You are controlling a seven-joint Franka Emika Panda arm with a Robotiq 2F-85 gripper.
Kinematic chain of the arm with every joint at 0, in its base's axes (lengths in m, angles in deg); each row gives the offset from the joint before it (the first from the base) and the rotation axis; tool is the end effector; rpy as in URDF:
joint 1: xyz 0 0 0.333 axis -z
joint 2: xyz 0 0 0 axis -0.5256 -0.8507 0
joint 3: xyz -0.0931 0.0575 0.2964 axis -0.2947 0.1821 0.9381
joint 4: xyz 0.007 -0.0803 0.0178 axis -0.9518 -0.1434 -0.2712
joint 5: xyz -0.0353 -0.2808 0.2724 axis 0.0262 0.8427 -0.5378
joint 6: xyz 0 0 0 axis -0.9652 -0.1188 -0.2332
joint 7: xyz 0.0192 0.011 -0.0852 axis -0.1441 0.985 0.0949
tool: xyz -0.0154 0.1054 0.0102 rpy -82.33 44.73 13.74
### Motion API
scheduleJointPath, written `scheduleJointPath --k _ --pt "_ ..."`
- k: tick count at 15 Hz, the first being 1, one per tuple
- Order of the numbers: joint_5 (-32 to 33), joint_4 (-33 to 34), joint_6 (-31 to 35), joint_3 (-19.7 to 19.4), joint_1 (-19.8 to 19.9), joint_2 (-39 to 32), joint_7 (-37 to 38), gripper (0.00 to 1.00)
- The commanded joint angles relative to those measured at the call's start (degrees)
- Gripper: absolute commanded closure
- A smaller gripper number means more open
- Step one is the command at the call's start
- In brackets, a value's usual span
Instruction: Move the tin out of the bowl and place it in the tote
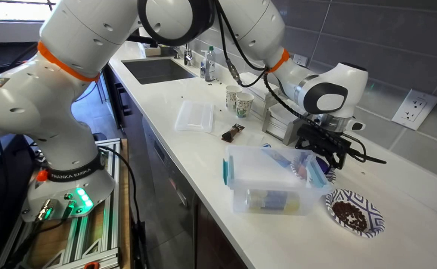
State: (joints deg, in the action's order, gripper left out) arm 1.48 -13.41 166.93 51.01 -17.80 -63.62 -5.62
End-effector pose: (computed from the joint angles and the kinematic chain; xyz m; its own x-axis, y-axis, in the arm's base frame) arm 0.7054 -0.1824 0.2450 0.9041 0.4272 -0.0125 0.4270 -0.9014 0.0724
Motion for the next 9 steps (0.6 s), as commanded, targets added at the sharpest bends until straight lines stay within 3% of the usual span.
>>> scheduleJointPath --k 1,9 --pt "1.47 2.44 -3.38 -0.82 -0.96 -0.34 1.87 0.29" --pt "1.99 5.70 -6.78 -0.71 -1.53 0.19 3.20 0.30"
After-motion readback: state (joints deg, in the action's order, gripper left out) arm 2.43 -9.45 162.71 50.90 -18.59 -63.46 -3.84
